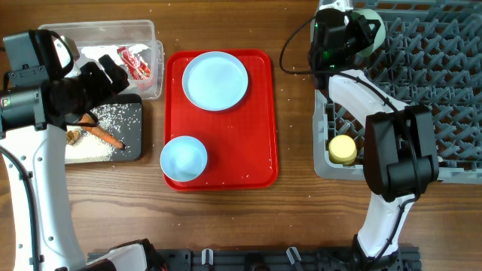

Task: Sort waste into correct bins and load items into the dishwasher rack
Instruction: 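Carry the green bowl right and place it in the rack, then return the right gripper to the light-blue bowl and grasp it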

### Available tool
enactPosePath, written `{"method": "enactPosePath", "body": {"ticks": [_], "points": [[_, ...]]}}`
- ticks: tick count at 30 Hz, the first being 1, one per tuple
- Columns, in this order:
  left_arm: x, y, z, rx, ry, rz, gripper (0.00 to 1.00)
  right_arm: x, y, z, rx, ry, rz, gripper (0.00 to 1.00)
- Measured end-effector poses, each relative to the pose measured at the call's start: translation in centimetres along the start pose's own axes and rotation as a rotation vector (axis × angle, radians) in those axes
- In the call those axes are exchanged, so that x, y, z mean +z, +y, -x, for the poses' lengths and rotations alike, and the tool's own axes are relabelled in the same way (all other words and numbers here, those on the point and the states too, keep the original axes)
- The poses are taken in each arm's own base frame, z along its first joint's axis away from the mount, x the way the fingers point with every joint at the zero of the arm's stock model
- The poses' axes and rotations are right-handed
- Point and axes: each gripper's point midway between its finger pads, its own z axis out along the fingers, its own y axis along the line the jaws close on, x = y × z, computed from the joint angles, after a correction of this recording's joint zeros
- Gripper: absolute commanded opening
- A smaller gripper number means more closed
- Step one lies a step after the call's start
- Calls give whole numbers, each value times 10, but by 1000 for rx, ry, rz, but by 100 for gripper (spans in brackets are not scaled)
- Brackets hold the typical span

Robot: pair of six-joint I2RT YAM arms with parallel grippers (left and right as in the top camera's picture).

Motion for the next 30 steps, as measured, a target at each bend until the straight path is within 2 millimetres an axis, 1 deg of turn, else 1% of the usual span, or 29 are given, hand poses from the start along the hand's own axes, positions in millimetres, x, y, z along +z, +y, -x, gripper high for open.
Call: {"method": "enactPosePath", "body": {"ticks": [2, 4, 5, 7, 8, 9, 11, 13, 14, 18, 21, 24, 27, 30], "points": [[0, 0, 0, 0, 0, 0, 100, -5, 4, 3, -10, -10, 11, 5], [0, 0, 0, 0, 0, 0, 100, -14, 10, 10, -16, -33, 22, 6], [0, 0, 0, 0, 0, 0, 100, -19, 12, 13, -19, -45, 27, 9], [0, 0, 0, 0, 0, 0, 100, -27, 15, 18, -23, -59, 31, 34], [0, 0, 0, 0, 0, 0, 100, -31, 17, 20, -25, -67, 35, 44], [0, 0, 0, 0, 0, 0, 100, -35, 20, 23, -31, -78, 43, 59], [0, 0, 0, 0, 0, 0, 100, -48, 26, 31, -42, -106, 58, 67], [0, 0, 0, 0, 0, 0, 100, -60, 30, 37, -49, -130, 67, 71], [0, 0, 0, 0, 0, 0, 100, -64, 32, 40, -52, -139, 70, 72], [0, 0, 0, 0, 0, 0, 100, -75, 36, 45, -55, -161, 78, 74], [0, 0, 0, 0, 0, 0, 100, -84, 39, 50, -56, -177, 82, 81], [0, 0, 0, 0, 0, 0, 100, -95, 37, 57, -14, -201, 76, 82], [0, 0, 0, 0, 0, 0, 100, -112, 41, 65, 32, -231, 89, 82], [0, 0, 0, 0, 0, 0, 100, -134, 53, 70, 47, -263, 125, 82]]}}
